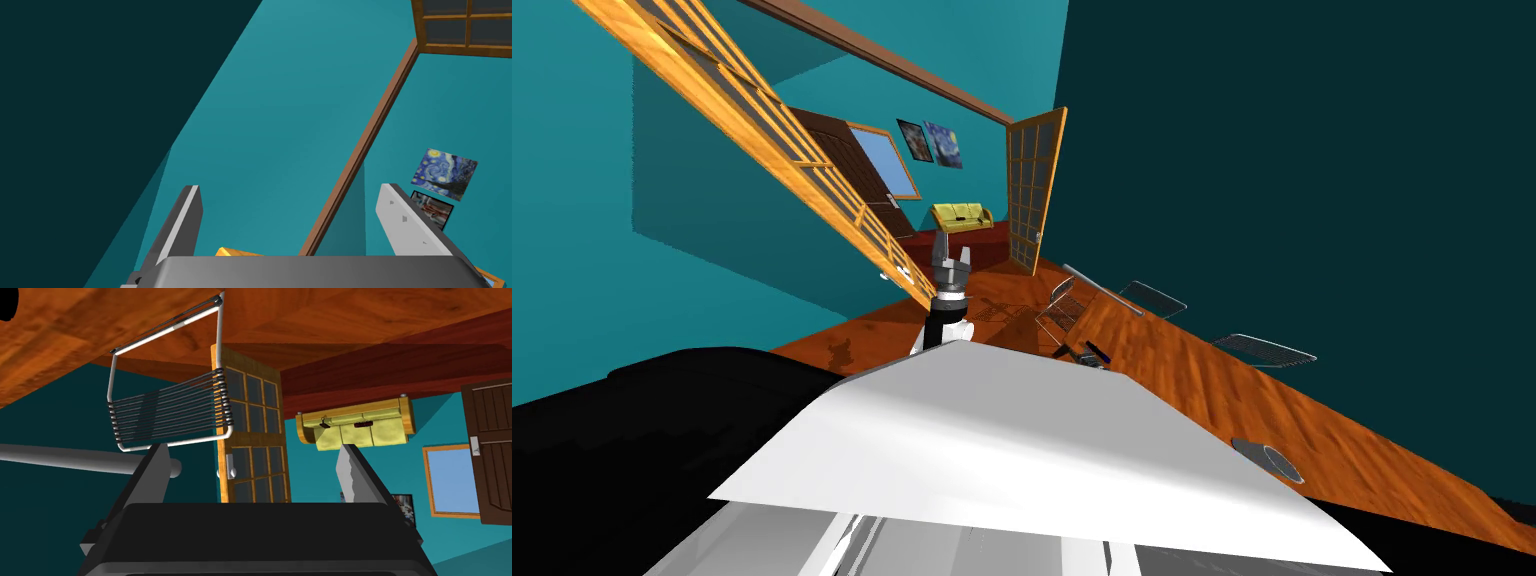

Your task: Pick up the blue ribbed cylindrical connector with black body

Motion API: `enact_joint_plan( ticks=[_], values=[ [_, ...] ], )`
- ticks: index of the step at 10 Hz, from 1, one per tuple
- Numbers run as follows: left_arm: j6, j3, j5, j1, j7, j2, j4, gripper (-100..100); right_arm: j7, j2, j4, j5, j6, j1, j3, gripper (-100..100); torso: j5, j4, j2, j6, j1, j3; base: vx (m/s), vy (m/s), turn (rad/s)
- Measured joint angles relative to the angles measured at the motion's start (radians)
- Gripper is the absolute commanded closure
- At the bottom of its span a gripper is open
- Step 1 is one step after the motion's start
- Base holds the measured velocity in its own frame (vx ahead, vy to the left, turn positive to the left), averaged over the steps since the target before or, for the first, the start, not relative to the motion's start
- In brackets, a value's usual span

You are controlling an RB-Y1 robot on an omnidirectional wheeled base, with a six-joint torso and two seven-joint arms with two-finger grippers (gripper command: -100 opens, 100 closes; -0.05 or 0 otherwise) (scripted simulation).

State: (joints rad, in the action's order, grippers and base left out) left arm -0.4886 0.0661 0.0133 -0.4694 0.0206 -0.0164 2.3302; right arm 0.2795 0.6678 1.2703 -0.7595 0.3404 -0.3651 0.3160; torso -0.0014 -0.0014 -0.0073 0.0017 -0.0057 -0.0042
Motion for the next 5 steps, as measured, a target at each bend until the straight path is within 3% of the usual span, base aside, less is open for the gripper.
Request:
enact_joint_plan(
  ticks=[1,2,5],
  values=[
    [0.0,0.0,0.0,0.0,0.0,0.0,0.0,0,0.004,0.011,-0.036,-0.021,0.005,0.01,0.007,-100,0.0,0.0,0.0,-0.001,0.0,0.0,0.038,-0.063,0.246],
    [0.0,0.0,0.0,0.0,0.0,0.0,0.0,0,0.003,0.017,-0.06,-0.035,-0.001,0.012,0.018,-100,0.0,0.0,0.0,0.0,0.001,0.0,0.019,-0.03,-0.013],
    [0.0,0.0,0.0,0.0,0.0,0.0,0.0,0,0.006,0.034,-0.143,-0.065,0.003,0.024,0.034,-100,0.0,0.0,0.001,0.0,0.002,0.0,0.035,-0.051,0.31]
  ],
)
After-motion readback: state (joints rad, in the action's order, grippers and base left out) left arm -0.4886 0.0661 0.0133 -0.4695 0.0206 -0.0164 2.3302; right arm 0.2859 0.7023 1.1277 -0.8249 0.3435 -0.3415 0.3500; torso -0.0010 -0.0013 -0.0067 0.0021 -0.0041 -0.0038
